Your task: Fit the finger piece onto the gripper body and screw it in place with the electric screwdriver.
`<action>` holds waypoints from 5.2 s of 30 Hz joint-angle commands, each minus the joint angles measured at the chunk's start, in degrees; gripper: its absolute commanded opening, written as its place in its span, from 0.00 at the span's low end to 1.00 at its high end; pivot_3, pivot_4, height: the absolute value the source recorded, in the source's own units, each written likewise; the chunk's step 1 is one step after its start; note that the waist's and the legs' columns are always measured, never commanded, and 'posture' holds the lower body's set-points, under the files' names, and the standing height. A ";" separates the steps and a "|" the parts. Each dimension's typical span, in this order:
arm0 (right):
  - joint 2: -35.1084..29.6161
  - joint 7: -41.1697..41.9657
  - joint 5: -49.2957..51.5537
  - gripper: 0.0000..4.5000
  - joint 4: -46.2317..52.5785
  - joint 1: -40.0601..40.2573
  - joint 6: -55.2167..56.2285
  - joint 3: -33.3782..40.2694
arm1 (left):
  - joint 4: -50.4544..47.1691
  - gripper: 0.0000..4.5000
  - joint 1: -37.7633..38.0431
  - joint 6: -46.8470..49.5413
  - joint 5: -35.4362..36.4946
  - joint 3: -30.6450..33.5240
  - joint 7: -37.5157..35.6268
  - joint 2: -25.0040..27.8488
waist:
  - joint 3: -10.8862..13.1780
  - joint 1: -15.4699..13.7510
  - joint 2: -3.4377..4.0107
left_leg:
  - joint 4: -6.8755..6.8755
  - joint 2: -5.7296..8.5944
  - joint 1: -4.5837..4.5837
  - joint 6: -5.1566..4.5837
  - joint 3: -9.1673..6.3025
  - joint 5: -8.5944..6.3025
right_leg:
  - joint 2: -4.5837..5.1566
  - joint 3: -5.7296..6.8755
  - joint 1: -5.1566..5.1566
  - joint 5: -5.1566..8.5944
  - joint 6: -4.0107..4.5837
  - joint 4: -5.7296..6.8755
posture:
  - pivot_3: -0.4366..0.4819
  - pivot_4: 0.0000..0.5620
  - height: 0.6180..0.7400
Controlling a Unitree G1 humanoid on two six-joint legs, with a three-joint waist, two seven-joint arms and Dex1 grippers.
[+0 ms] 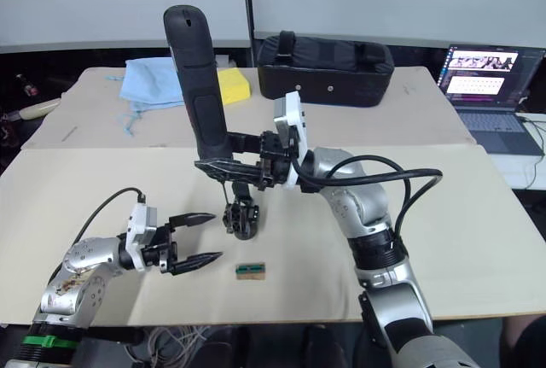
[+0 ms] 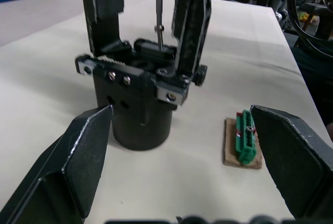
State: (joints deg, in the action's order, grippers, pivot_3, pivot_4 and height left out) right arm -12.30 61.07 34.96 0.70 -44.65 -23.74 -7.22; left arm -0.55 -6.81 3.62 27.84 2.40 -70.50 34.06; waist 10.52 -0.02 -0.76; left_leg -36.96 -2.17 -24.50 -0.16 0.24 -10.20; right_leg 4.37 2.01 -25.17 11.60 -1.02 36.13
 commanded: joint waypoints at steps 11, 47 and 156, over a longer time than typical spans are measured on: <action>0.72 0.97 -0.44 0.43 2.70 -0.16 2.27 0.34 | 0.23 1.00 -1.84 -0.91 -0.94 -0.09 0.21 -0.44 | 0.00 0.10 0.00 | 0.00 0.00 0.01 0.00 0.00 0.00 | 0.00 -0.01 0.00 0.00 0.00 0.01 | 0.48 0.27 1.00; 1.32 0.60 -1.79 0.43 3.21 2.03 4.47 -0.15 | -2.78 1.00 -0.98 1.16 -0.62 -0.99 2.47 -0.65 | 0.00 0.30 0.00 | 0.00 0.00 0.07 0.01 0.01 0.00 | -0.02 -0.05 0.02 -0.01 0.01 0.05 | 0.48 0.27 1.00; 2.38 2.20 -4.20 0.43 1.84 2.45 6.67 -1.70 | 5.23 1.00 -6.93 2.87 -9.24 -6.65 8.13 -4.04 | -0.01 0.67 -0.02 | 0.00 0.02 0.11 0.01 0.01 0.01 | -0.02 -0.09 0.05 -0.01 0.01 0.11 | 0.48 0.27 1.00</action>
State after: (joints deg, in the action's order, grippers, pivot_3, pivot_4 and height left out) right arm -10.26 63.39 29.89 0.54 -41.17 -18.24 -9.81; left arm 4.49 -12.69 6.51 18.94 -3.97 -62.51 30.47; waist 10.51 0.66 -0.78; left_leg -36.96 -2.15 -24.38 -0.15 0.25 -10.19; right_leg 4.34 1.93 -25.12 11.58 -1.02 36.24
